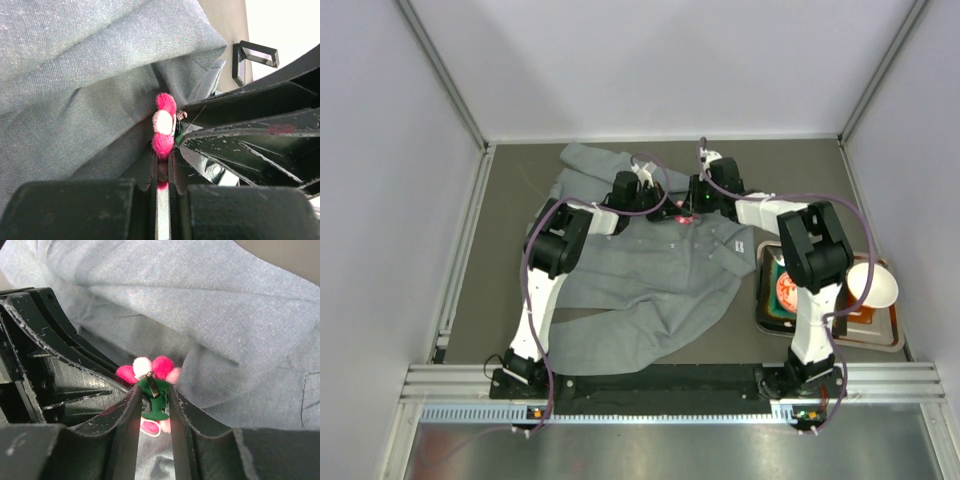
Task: Remove the brooch from the garment
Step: Open the brooch with the flattened clothing, then remove the brooch from the flattened clothing.
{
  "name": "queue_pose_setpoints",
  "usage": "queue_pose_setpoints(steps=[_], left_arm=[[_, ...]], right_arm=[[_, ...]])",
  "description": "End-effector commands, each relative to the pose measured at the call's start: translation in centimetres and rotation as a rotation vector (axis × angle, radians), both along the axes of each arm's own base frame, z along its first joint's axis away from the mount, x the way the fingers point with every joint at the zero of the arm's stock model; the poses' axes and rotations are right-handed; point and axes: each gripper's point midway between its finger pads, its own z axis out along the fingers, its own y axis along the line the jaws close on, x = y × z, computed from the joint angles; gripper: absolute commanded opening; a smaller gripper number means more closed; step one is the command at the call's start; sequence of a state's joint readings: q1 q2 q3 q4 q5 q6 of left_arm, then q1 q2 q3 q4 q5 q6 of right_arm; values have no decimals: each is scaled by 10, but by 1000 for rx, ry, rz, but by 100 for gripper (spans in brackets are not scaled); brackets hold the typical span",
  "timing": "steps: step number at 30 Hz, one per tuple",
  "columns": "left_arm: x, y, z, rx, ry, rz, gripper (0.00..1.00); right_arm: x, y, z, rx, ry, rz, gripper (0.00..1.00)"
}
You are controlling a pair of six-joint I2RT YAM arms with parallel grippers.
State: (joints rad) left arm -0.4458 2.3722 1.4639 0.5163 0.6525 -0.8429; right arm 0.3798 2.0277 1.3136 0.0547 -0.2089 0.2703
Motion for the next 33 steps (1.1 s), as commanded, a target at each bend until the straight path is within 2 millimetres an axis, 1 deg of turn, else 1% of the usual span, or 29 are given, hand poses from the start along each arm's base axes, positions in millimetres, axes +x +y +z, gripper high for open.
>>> queue_pose_setpoints(steps=[1, 4, 5, 6, 7, 8, 9, 10, 12, 13, 14, 15, 16, 17, 18, 19, 20, 21, 22, 23, 24, 25, 26, 27, 28, 29, 30, 32, 33], left_arm=[[-1, -5, 4, -16, -38, -27, 0], [-1, -5, 5, -19, -39, -26, 0], [-1, -6, 6, -20, -39, -27, 0], [-1, -5, 7, -21, -41, -26, 0], [-1, -5, 7, -20, -43, -28, 0], [-1, -6, 7, -19, -45, -28, 0], [0, -5, 8, -17, -50, -30, 0], [0, -5, 10, -10, -59, -28, 0], [2, -3, 10, 27, -83, -19, 0], [4, -1, 18, 38, -105, -12, 0], [6, -1, 22, 53, -129, -3, 0], [4, 2, 21, 89, -162, -4, 0], [11, 5, 36, 112, -212, 35, 0], [11, 6, 38, 141, -233, 42, 0], [11, 5, 39, 190, -267, 33, 0], [16, 6, 44, 227, -294, 62, 0], [17, 6, 45, 252, -309, 67, 0], [21, 1, 51, 277, -348, 64, 0], [18, 2, 43, 318, -327, 57, 0], [24, 5, 41, 362, -339, 87, 0], [24, -1, 46, 403, -388, 72, 0], [22, 2, 38, 463, -376, 70, 0], [25, 7, 35, 522, -380, 88, 0], [28, -1, 41, 559, -419, 68, 0], [27, -1, 38, 603, -418, 60, 0], [23, 9, 27, 694, -382, 58, 0], [26, 1, 32, 735, -426, 35, 0], [17, 5, 25, 856, -424, 1, 0], [25, 11, 28, 941, -473, 11, 0]], right_arm=[[6, -1, 52, 53, -120, -24, 30], [5, -8, 62, 39, -148, -42, 32], [0, -9, 59, 45, -139, -46, 34], [0, -8, 70, 74, -167, -39, 35], [-2, -12, 67, 83, -157, -45, 36], [-2, -14, 69, 98, -158, -53, 39], [-3, -15, 73, 105, -165, -60, 40], [-3, -22, 69, 104, -159, -74, 41], [-3, -27, 66, 129, -149, -85, 41], [0, -33, 64, 149, -148, -98, 41], [-3, -28, 64, 199, -126, -76, 41], [-3, -28, 63, 218, -116, -78, 41], [-2, -29, 61, 226, -111, -83, 41], [0, -30, 61, 226, -113, -100, 41], [0, -32, 59, 228, -109, -113, 41], [1, -34, 54, 223, -97, -133, 41], [3, -40, 50, 216, -81, -181, 41], [4, -43, 45, 211, -70, -200, 41], [5, -45, 42, 209, -62, -217, 41], [5, -49, 36, 207, -44, -247, 41], [6, -54, 34, 209, -35, -264, 41], [5, -54, 31, 214, -24, -270, 41], [5, -55, 30, 226, -13, -278, 41], [5, -56, 29, 231, -10, -285, 41], [4, -58, 27, 236, -4, -293, 41], [3, -57, 28, 251, -3, -290, 41], [5, -61, 29, 258, -7, -301, 41], [3, -67, 29, 270, -5, -314, 41], [3, -71, 33, 280, -16, -319, 41]])
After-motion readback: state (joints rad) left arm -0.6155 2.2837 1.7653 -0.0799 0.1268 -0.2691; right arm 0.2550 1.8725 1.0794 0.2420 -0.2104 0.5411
